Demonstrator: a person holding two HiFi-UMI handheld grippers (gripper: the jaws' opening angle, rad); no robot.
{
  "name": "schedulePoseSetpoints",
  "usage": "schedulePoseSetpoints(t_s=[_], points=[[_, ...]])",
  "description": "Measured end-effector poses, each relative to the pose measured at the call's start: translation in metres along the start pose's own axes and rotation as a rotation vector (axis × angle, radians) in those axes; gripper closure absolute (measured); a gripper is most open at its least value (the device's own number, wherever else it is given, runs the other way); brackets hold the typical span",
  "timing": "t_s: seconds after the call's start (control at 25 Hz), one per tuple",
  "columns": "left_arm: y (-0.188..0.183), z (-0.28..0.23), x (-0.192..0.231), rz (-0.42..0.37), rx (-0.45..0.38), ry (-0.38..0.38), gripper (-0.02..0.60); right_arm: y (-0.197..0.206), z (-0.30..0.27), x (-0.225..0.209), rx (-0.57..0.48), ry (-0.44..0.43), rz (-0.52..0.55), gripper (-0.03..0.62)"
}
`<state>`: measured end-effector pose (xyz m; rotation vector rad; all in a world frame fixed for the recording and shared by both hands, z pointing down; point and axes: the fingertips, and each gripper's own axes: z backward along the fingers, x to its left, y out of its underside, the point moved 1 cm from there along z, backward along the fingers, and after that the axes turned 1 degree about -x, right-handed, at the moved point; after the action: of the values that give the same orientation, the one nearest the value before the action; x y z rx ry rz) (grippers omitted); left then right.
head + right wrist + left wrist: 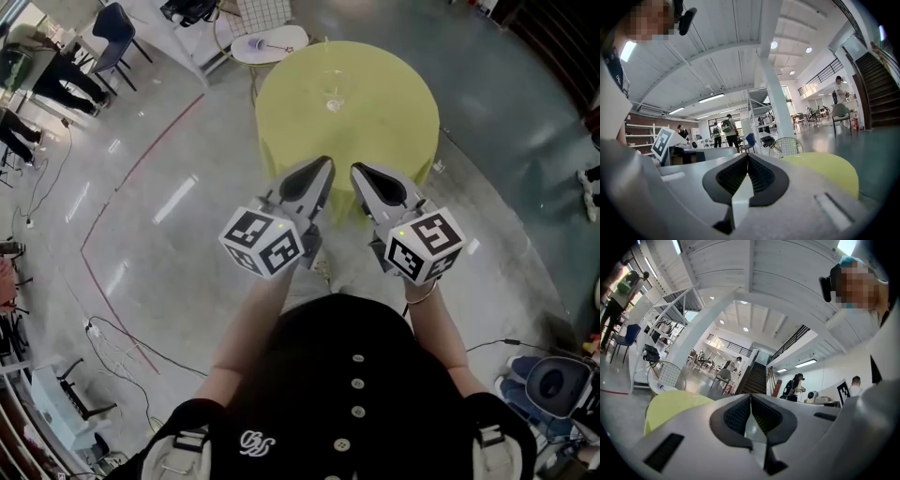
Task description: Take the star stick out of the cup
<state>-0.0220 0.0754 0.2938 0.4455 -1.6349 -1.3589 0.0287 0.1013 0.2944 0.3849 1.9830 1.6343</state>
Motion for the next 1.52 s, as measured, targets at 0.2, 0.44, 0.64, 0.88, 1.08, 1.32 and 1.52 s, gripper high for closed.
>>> schedulePoseSetpoints(t_s=[0.2,0.44,0.64,0.88,1.08,1.32,1.52], points=[[-0.013,-0.017,0.028,0.004,0.002,0.018,0.561,-0.01,-0.033,-0.017,-0.008,0.018,0.003,0.591],[-0.013,-0.04,0.046,0.006,0.034,0.067,0.561,-0.014,-0.066,-0.033,-0.016,0.037,-0.008,0.591],[-0.016,-0.048,0.058,0.012,0.038,0.079,0.561,-0.017,-0.076,-0.043,-0.018,0.057,-0.011,0.591],[-0.02,-0.051,0.073,0.028,0.03,0.058,0.561,-0.015,-0.08,-0.048,-0.004,0.063,-0.015,0.591],[-0.02,-0.054,0.08,0.029,0.035,0.046,0.561,-0.013,-0.084,-0.055,0.007,0.063,-0.023,0.591],[-0.018,-0.069,0.094,0.031,0.042,0.026,0.561,-0.011,-0.099,-0.068,0.015,0.035,-0.03,0.591],[-0.023,-0.084,0.1,0.027,0.05,0.019,0.561,-0.018,-0.107,-0.082,0.022,0.023,-0.032,0.591]])
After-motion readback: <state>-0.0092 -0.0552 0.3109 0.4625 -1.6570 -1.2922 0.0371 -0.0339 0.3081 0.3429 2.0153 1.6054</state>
